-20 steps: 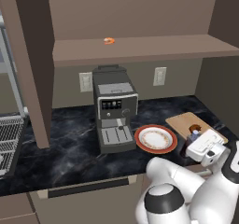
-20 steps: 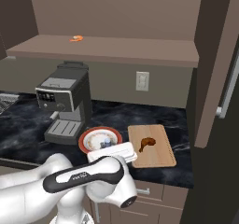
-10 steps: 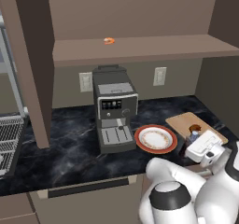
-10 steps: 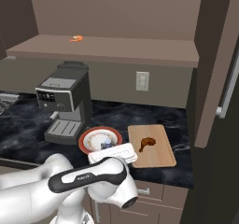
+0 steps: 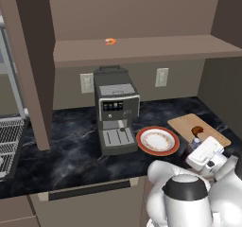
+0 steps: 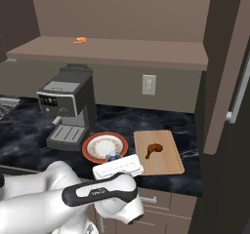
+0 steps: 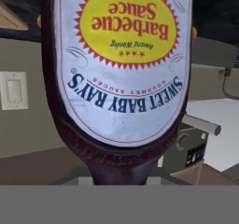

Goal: Pick the chicken drumstick from the plate and place it on the cutting board. Then pick the condiment bottle from the cabinet and place it next to the cutting board.

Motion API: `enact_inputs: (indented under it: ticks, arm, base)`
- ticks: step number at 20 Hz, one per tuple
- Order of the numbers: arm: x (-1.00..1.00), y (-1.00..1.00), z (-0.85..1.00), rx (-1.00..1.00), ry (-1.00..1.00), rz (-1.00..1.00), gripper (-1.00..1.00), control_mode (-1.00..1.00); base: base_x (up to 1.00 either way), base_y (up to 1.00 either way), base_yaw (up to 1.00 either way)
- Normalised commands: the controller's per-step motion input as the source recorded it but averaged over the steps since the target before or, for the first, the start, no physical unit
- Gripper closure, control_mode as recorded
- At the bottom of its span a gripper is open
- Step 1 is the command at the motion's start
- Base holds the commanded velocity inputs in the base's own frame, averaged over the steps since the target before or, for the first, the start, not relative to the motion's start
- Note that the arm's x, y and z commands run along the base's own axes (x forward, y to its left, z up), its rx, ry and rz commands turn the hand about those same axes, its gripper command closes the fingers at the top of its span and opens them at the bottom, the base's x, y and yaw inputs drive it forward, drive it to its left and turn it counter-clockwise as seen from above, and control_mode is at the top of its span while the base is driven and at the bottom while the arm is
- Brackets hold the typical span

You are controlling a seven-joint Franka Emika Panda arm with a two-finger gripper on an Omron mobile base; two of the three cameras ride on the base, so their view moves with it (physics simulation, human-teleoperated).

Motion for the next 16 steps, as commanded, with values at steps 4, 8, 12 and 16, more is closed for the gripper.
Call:
enact_inputs:
  ticks: [4,8,12,16]
  arm:
    - [0.0,0.0,-0.25,0.0,-0.1,0.0,1.0,-1.0]
    - [0.01,0.0,-0.26,0.0,-0.1,0.0,1.0,-1.0]
    - [0.01,0.0,-0.27,0.0,-0.1,0.0,1.0,-1.0]
    - [0.01,0.0,-0.23,0.0,-0.09,0.0,1.0,-1.0]
  base:
    - [0.0,0.0,0.0]
    - [0.0,0.0,0.0]
    - [0.0,0.0,0.0]
    - [0.0,0.0,0.0]
